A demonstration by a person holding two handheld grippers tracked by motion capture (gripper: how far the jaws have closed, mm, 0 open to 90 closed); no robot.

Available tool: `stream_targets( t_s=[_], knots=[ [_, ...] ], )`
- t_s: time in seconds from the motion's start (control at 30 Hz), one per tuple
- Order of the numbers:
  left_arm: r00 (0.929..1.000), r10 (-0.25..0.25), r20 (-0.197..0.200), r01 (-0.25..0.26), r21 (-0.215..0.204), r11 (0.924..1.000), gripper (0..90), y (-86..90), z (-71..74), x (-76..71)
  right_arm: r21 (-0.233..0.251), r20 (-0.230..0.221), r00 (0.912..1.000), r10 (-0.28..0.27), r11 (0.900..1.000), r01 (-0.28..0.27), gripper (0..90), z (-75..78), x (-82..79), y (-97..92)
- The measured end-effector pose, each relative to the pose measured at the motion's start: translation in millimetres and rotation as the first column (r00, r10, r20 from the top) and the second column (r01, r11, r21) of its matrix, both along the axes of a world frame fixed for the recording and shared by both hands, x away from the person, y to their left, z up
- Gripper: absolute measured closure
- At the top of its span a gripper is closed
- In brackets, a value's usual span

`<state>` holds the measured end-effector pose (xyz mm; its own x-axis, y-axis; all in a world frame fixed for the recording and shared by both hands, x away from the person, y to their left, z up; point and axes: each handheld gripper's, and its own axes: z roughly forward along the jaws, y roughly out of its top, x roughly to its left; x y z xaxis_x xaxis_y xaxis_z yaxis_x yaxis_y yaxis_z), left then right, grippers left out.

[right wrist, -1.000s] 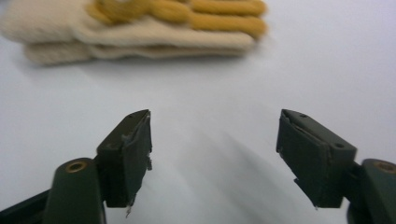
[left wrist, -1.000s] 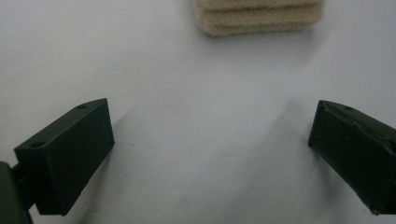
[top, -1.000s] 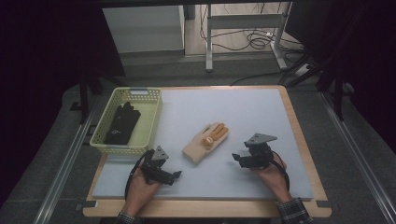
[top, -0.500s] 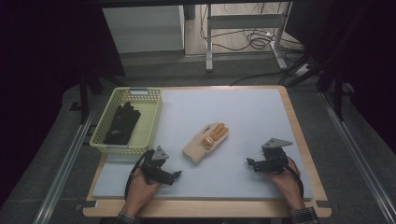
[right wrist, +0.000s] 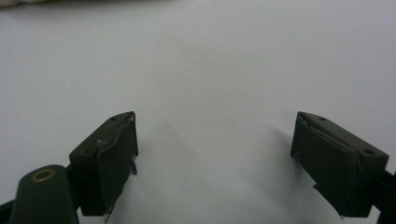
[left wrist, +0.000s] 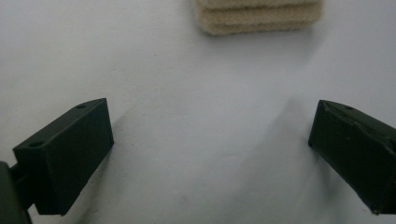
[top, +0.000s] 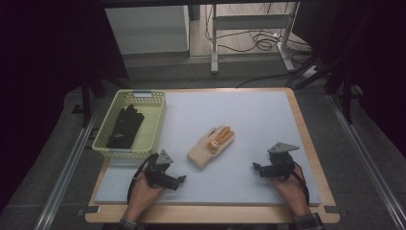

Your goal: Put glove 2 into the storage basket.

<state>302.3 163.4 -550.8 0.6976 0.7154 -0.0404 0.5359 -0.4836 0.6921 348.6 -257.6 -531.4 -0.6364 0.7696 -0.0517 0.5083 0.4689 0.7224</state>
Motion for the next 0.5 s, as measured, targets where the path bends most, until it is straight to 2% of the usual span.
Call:
stream_targets(
  t_s=[0.17, 0.3, 0.5],
  knots=[
    [0.9999, -0.016, 0.002, 0.016, 0.013, 0.9998, 0.6, -2.9, 4.2, 1.3, -0.003, 0.004, 1.0, 0.001, 1.0, -0.001, 14.6, -0.1, -0.4, 0.2],
    [0.9994, -0.035, -0.002, 0.035, -0.008, 0.9994, 0.3, -9.7, 13.1, 5.1, -0.004, 0.005, 1.0, 0.001, 1.0, -0.001, 14.6, -0.1, -0.4, 0.1],
    [0.9985, -0.055, -0.004, 0.055, 0.006, 0.9985, 0.0, -29.0, 29.4, 22.1, -0.005, 0.009, 1.0, 0.002, 1.0, -0.002, 14.6, -0.1, -0.8, 0.3]
  ],
)
